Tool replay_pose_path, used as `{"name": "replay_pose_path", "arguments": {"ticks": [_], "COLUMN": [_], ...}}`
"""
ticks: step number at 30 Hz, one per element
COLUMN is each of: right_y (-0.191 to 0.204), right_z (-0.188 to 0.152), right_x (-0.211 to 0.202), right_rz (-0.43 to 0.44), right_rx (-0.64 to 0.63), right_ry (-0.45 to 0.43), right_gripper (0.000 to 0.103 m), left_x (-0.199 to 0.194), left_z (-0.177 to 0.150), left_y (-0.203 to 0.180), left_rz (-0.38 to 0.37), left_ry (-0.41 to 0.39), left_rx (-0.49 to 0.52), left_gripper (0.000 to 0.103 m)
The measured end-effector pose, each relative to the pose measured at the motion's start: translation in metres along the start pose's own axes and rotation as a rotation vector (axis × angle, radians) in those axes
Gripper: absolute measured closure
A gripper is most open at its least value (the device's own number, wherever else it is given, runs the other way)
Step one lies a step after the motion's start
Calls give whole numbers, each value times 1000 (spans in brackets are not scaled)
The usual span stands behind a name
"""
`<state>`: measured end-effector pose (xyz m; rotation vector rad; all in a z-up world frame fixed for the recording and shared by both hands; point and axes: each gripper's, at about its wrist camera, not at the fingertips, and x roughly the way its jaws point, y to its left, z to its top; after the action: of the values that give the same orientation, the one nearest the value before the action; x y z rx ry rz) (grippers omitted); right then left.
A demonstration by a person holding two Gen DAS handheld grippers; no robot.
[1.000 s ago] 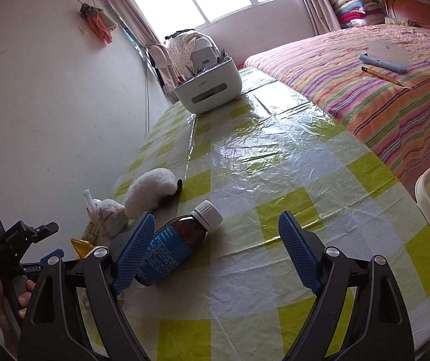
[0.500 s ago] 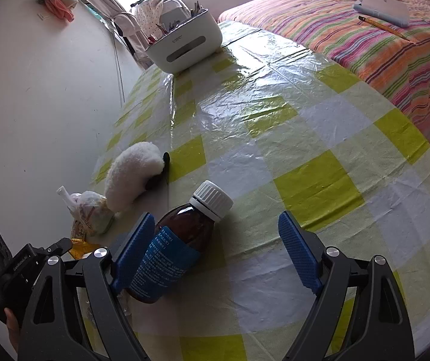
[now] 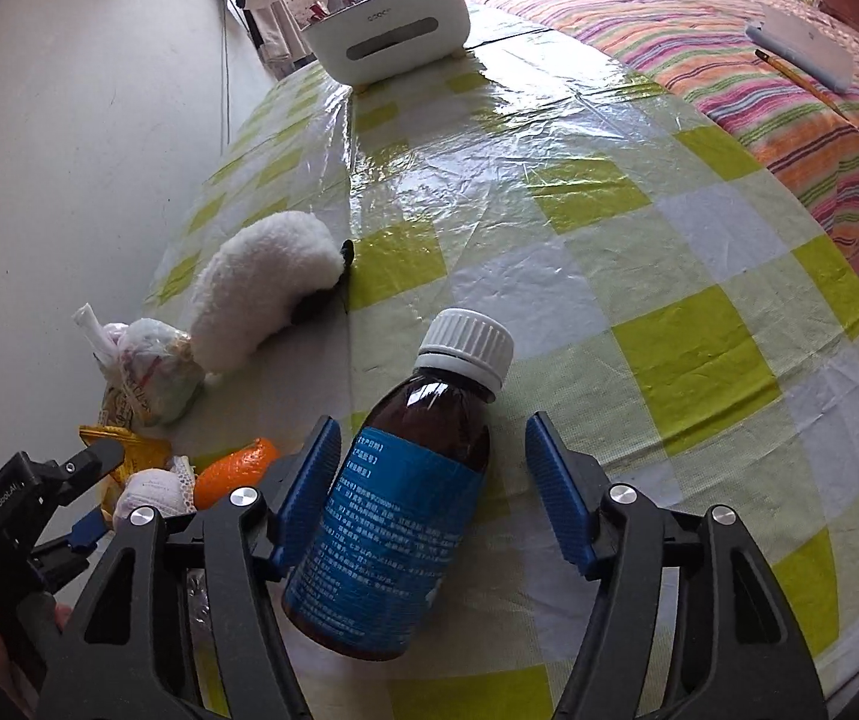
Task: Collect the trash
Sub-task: 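Grasp the gold foil packet with the left gripper while the right gripper grasps the brown medicine bottle, then carry the gold packet and brown bottle over the cream bin with both grippers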
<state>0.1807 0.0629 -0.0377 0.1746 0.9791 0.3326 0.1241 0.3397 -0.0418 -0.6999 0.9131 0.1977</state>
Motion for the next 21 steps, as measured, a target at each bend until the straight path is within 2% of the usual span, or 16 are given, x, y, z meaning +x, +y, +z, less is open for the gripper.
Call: {"name": "replay_pose_path", "arguments": {"ticks": [2, 4, 5, 7, 12, 17, 18, 21], "right_y": [5, 5, 5, 0, -18, -29, -30, -37], "right_z": [-7, -12, -14, -16, -15, -20, -21, -28], "right_x": [-2, -5, -7, -12, -32, -54, -56, -63], "right_rz": [-18, -24, -30, -26, -2, 38, 45, 60], "right_rx": [-69, -119, -137, -160, -153, -130, -126, -108], "right_ry": [-25, -50, -60, -74, -127, -214, -228, -256], "right_gripper": [61, 61, 61, 61, 61, 61, 61, 61], "left_x": [1, 3, 4, 4, 5, 2, 1, -3], "left_z": [0, 0, 0, 0, -1, -2, -2, -4], "left_y": [0, 0, 1, 0, -3, -9, -10, -14], "left_rz": [-14, -21, -34, -42, -47, -54, -58, -64], "left_ry": [-4, 4, 8, 3, -9, -30, -39, -51], "left_rx": [-2, -2, -4, 4, 28, 45, 51, 64], "left_gripper": [37, 58, 59, 69, 79, 83, 90, 91]}}
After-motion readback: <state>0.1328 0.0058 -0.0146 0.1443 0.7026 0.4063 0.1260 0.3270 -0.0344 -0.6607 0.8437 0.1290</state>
